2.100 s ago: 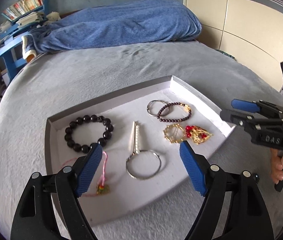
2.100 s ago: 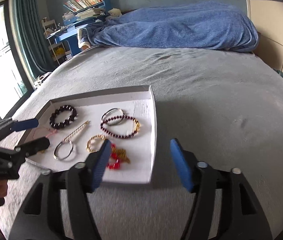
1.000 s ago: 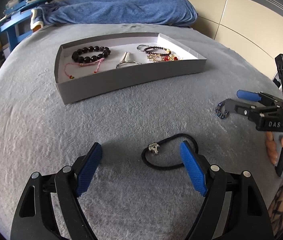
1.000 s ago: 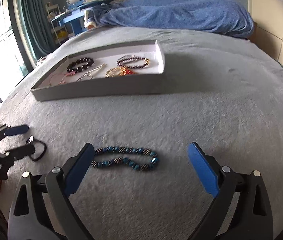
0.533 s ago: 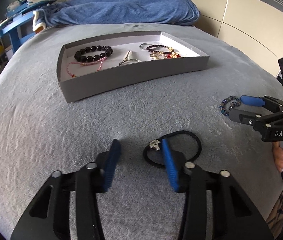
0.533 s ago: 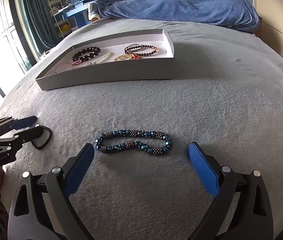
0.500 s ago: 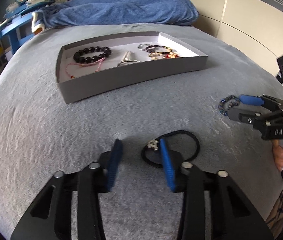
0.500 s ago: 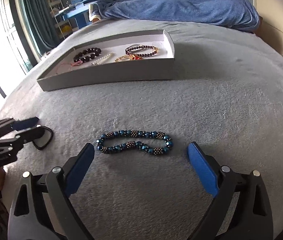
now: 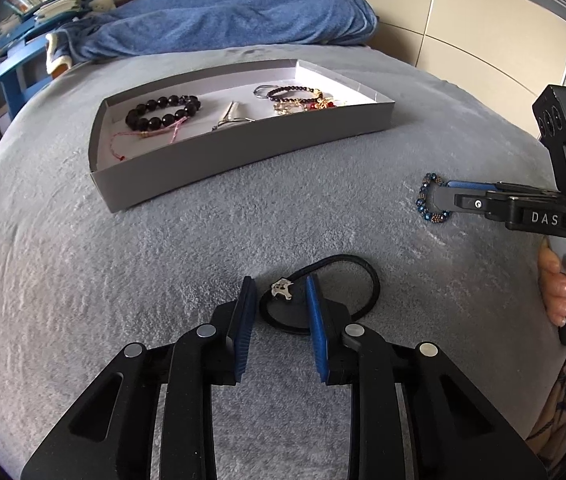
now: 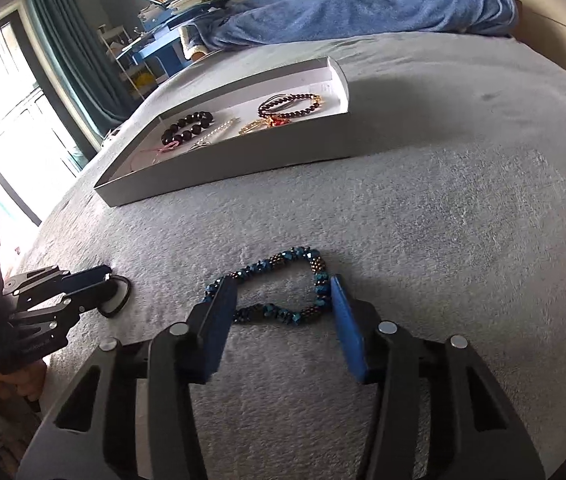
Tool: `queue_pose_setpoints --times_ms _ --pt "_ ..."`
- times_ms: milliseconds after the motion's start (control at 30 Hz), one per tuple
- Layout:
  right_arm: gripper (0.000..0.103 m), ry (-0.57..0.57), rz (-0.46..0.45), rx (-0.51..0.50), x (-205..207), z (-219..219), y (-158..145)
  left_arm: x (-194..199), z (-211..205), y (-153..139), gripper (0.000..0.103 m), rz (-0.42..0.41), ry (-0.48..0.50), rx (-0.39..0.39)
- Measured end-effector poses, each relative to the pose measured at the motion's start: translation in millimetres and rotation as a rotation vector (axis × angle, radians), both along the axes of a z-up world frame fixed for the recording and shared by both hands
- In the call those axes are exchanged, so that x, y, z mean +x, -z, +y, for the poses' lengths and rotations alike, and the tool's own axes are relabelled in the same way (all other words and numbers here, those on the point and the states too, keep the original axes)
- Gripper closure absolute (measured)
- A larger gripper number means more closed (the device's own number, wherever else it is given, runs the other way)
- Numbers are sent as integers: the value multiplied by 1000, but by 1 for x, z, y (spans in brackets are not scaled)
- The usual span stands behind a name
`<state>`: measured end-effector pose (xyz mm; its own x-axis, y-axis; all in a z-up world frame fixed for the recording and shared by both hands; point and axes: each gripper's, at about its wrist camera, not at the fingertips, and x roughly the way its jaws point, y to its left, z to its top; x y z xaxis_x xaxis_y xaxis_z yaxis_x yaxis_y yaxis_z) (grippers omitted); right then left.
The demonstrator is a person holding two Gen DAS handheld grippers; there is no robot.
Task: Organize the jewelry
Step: 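Grasp the black hair tie with the left tool while the right tool grasps the blue beaded bracelet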
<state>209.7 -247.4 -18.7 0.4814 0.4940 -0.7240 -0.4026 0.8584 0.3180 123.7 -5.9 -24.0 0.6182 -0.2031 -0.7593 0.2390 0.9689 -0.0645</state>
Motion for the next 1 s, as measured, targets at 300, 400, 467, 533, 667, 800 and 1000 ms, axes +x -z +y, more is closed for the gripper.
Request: queue_pose_setpoints --times_ms 300,400,467,533,667,800,1000 --pt "60 51 5 28 1 -8 -1 1 1 0 75 -1 -7 5" --pt "66 65 8 13 1 -9 0 1 1 1 75 3 -6 2" --pt "77 76 12 -7 2 -8 2 2 1 1 76 5 -4 2" --pt "83 87 16 -24 3 -7 3 2 1 1 79 5 -2 5" --pt "96 78 11 -36 2 -4 3 -1 -3 0 90 -10 12 13" --pt "96 48 -17 -55 -3 3 0 -4 -5 -2 90 -12 34 5" --pt "96 11 -75 -38 -10 13 -11 -5 5 -8 90 -13 57 -91"
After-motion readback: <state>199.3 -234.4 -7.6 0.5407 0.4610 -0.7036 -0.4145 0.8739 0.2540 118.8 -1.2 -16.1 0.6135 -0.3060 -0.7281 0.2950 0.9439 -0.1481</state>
